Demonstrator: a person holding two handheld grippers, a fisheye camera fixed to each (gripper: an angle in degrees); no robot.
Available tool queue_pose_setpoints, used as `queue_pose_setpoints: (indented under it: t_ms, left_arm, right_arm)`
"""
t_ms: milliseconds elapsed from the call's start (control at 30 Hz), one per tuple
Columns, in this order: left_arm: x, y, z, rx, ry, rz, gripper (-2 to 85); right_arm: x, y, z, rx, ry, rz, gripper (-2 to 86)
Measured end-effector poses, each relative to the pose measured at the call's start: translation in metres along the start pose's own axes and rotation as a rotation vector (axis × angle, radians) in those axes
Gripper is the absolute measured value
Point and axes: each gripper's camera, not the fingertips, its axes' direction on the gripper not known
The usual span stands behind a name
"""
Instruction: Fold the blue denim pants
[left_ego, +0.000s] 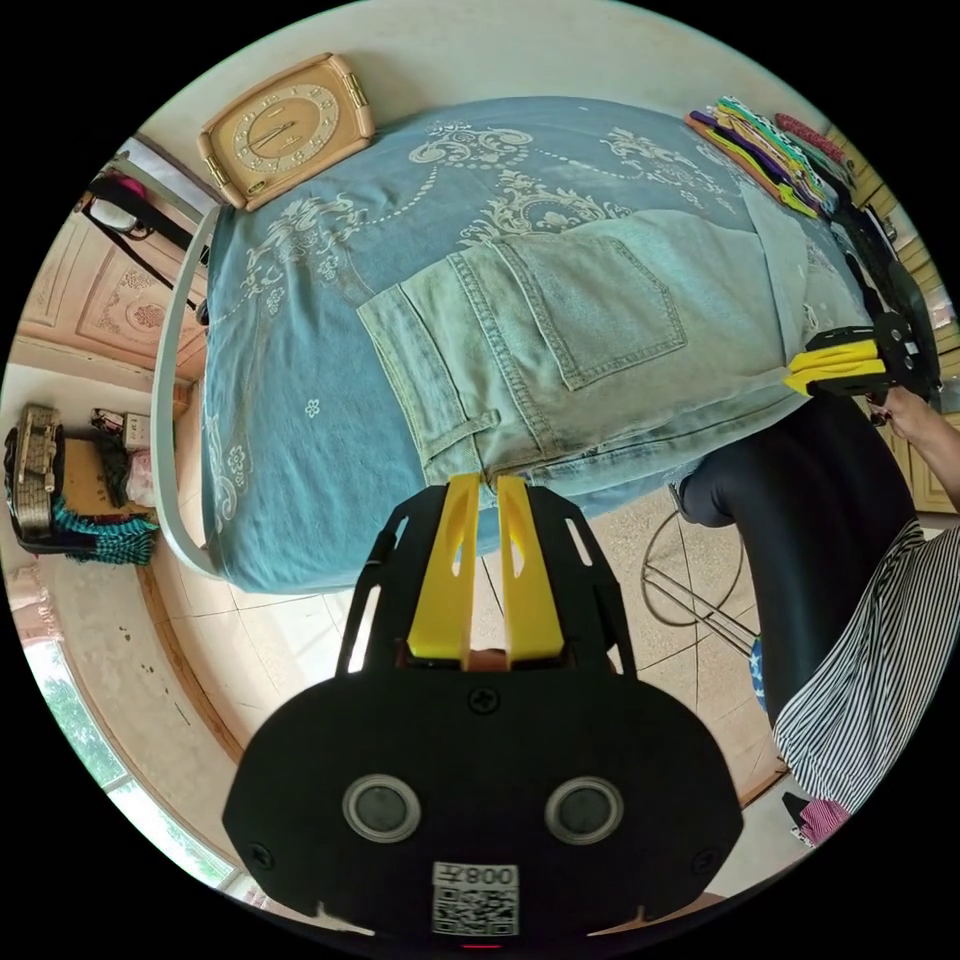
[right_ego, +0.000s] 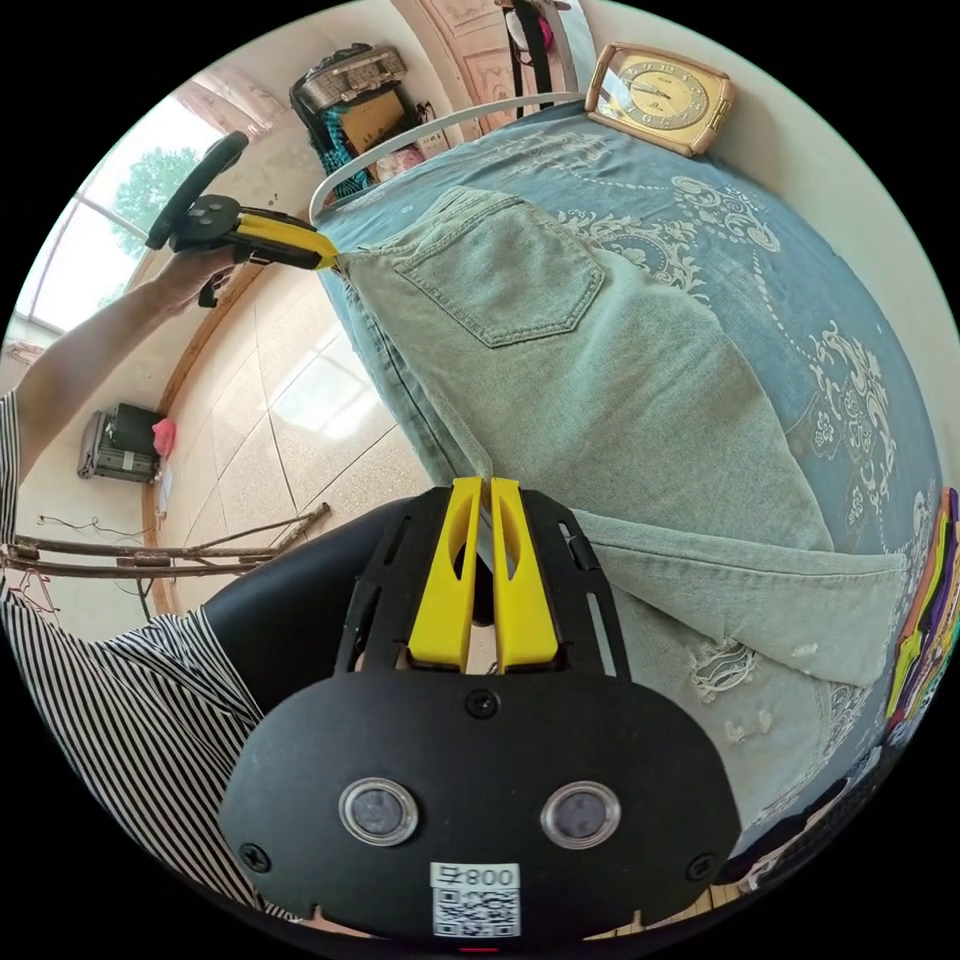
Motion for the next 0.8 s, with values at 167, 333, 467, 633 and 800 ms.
queue_pose_setpoints:
  t_ms: [167,333,467,633,800]
  left_arm:
    - [-0.033,0.032,0.008,0.008,0.005,-0.083,5.8]
    - [-0.102,0.108,0.038,0.212,0.478,-0.530,8.7]
    - [-0.135,0.155,0.089,0.409,0.860,-0.854,10.8]
    - [-0.162,0.173,0.130,0.476,0.993,-1.055,5.2]
    - [-0.183,0.167,0.109,0.558,0.902,-0.967,2.4]
  right_arm:
    - [0.000,0.006,0.016,-0.037,0.008,0.011,1.7]
    - [0.006,0.013,0.019,-0.033,-0.023,0.032,1.4]
    - [0.007,0.017,0.018,-0.037,-0.027,0.031,1.1]
    - [0.010,0.022,0.011,-0.029,-0.036,0.040,1.9]
    - [0.011,0.030,-0.016,0.038,-0.055,0.039,1.6]
